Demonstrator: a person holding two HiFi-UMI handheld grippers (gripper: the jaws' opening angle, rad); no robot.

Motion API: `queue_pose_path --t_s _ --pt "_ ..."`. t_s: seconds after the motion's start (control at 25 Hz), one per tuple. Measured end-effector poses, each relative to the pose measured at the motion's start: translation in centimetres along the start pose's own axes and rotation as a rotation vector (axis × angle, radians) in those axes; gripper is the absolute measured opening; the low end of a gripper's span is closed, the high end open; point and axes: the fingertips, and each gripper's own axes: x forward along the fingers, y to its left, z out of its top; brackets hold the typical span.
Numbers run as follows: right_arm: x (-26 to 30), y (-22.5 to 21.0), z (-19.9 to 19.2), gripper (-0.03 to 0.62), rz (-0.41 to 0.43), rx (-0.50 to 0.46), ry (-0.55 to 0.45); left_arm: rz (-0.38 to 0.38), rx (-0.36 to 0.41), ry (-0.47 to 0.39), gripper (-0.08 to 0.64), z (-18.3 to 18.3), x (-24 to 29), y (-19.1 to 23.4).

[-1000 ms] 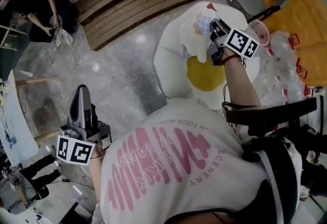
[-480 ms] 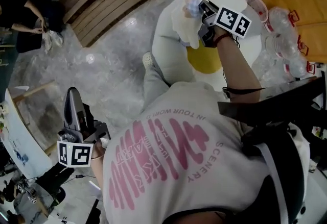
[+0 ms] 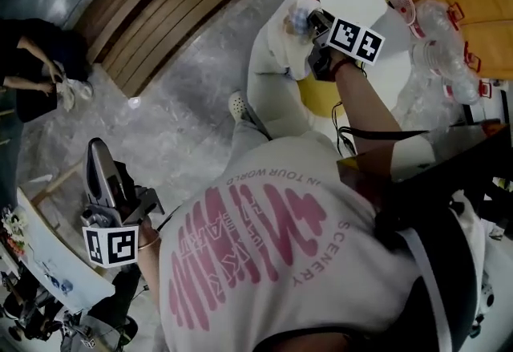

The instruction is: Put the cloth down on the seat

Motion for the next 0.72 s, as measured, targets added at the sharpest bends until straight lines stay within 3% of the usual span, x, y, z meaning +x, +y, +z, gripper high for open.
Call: queue_pose_path --t_s 0.36,0.72 --pt "2.4 -2.7 -0.8 0.048 -0.061 0.058 0.009 -0.070 -0.009 0.099 0.009 -1.1 5.7 0.0" --pt "5.1 -4.3 -1.6 0.048 -0.097 0.095 0.002 -0.070 -0.008 0.180 0.009 -2.2 8.1 0.8"
